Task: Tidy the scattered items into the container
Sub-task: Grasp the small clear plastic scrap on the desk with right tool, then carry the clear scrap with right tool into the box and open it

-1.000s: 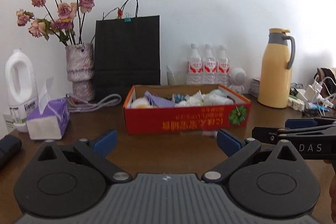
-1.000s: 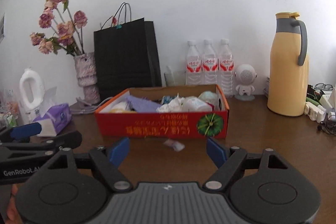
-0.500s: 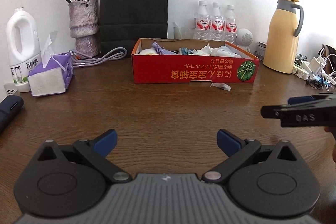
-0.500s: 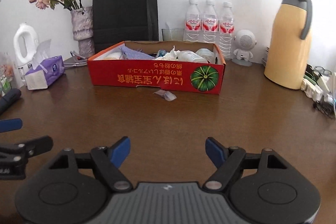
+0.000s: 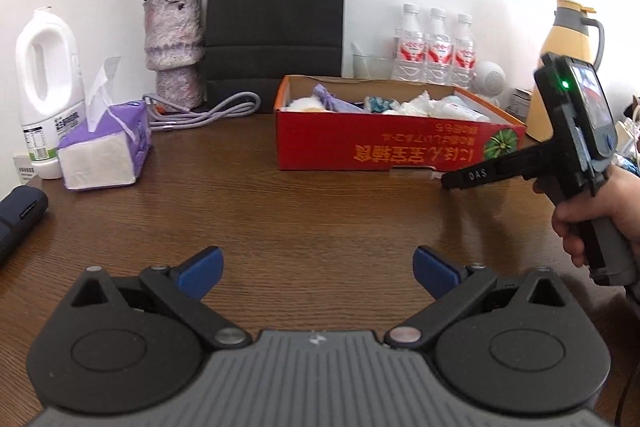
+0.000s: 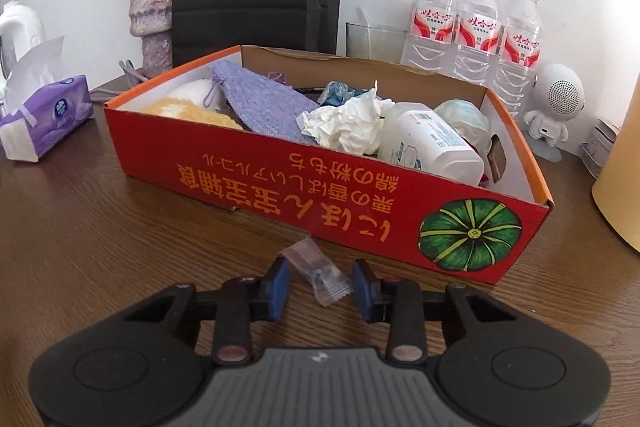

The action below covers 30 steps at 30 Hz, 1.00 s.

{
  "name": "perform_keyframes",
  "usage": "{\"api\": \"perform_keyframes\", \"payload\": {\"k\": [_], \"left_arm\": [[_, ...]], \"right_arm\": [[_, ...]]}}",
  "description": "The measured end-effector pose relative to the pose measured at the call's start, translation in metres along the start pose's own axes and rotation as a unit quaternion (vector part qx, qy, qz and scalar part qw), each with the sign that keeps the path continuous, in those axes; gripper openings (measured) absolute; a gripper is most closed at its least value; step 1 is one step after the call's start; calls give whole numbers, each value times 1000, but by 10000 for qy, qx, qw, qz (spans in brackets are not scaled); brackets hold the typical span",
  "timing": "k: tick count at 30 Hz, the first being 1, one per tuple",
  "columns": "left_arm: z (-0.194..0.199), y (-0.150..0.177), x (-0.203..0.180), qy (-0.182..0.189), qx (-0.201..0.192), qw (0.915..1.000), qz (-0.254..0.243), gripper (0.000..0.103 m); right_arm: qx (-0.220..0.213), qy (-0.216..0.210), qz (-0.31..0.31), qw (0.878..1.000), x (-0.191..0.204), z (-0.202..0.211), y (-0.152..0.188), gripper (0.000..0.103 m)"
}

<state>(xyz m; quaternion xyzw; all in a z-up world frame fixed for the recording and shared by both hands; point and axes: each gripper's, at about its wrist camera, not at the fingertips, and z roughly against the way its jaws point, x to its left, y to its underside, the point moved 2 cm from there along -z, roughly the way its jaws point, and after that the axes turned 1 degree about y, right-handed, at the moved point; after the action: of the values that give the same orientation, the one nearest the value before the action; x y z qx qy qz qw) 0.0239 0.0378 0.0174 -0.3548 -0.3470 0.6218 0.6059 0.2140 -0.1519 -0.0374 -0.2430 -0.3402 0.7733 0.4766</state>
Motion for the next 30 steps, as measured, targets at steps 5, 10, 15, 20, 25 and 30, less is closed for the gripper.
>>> {"api": "perform_keyframes", "payload": {"k": [5, 10, 15, 20, 25, 30], "left_arm": [[10, 0, 4, -41, -54, 9999, 101, 103], [27, 6, 0, 50, -57, 9999, 149, 103], [42, 12, -7, 112, -97, 9998, 91, 103], [57, 15, -16, 194, -181, 9996, 15, 103], [81, 19, -25, 268, -386, 9989, -17, 103], [109, 32, -38, 395, -474, 9980, -97, 103]], "right_arm": [[43, -154, -96, 9998, 0, -3, -3, 19], [99, 65, -350, 9993, 4, 12, 7, 18], [-179, 82, -786, 9967, 15, 72, 43, 18], [-591, -41, -1096, 9922, 34, 145, 80, 18], [-916, 121, -827, 9923, 52, 199, 102, 18], [-1277, 293, -927, 9870, 56, 246, 121, 18]]}}
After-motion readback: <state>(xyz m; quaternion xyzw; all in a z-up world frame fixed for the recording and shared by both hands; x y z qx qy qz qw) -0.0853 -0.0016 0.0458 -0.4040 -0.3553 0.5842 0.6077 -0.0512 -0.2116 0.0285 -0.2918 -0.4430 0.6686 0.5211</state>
